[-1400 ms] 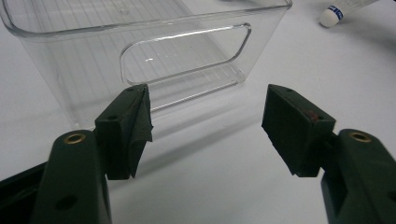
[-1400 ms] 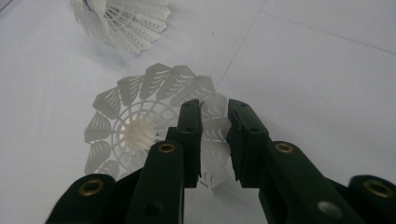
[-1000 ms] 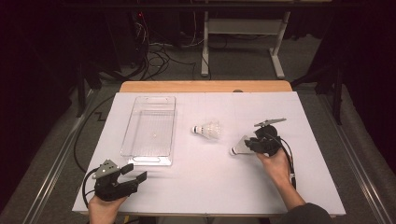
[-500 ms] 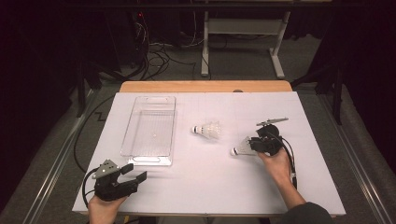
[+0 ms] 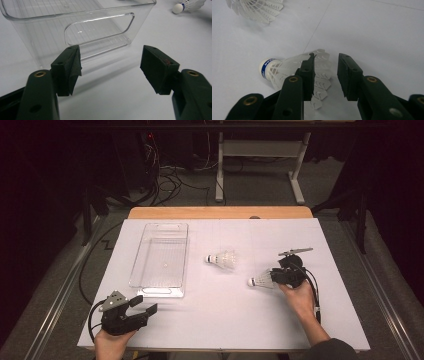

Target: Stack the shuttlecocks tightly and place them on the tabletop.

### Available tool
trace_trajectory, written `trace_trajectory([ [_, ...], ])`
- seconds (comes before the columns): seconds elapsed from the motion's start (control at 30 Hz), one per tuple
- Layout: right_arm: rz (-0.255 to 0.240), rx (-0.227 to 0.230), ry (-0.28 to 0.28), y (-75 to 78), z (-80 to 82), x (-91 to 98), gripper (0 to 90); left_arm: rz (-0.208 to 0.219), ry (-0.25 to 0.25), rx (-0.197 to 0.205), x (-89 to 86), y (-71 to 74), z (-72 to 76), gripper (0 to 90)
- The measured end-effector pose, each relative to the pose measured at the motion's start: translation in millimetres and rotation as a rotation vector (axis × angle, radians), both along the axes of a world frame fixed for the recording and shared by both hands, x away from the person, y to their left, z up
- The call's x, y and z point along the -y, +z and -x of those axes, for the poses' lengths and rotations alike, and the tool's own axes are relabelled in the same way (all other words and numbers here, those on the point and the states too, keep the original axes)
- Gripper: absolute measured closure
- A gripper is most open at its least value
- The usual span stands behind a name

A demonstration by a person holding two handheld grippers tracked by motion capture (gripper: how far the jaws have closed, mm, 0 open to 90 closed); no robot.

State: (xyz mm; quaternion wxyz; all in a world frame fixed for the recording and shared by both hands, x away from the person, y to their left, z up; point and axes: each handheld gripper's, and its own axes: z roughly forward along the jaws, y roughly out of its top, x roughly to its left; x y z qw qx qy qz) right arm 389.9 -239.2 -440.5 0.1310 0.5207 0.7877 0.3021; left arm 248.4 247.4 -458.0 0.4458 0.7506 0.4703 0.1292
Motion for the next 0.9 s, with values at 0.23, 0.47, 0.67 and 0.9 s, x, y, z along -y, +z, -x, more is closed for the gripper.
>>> trace_trajectory([
  [0.23, -0.004, 0.004, 0.001, 1.2, 1.7, 2.3, 67.0, 0.005, 0.001, -0.001, -0.2, 0.0, 0.0, 33.5],
  [0.47, -0.018, 0.006, 0.002, 3.0, 3.3, 3.4, 66.1, 0.003, -0.001, -0.001, 0.0, -0.1, -0.1, 33.6],
  [0.67, -0.021, 0.006, 0.001, 4.3, 5.6, 6.8, 65.6, 0.002, -0.001, 0.000, 0.1, -0.1, 0.1, 33.5],
  [0.9, -0.026, 0.004, -0.004, 3.6, 8.0, 11.3, 64.7, 0.001, -0.002, -0.001, 0.4, -0.2, -0.1, 33.6],
])
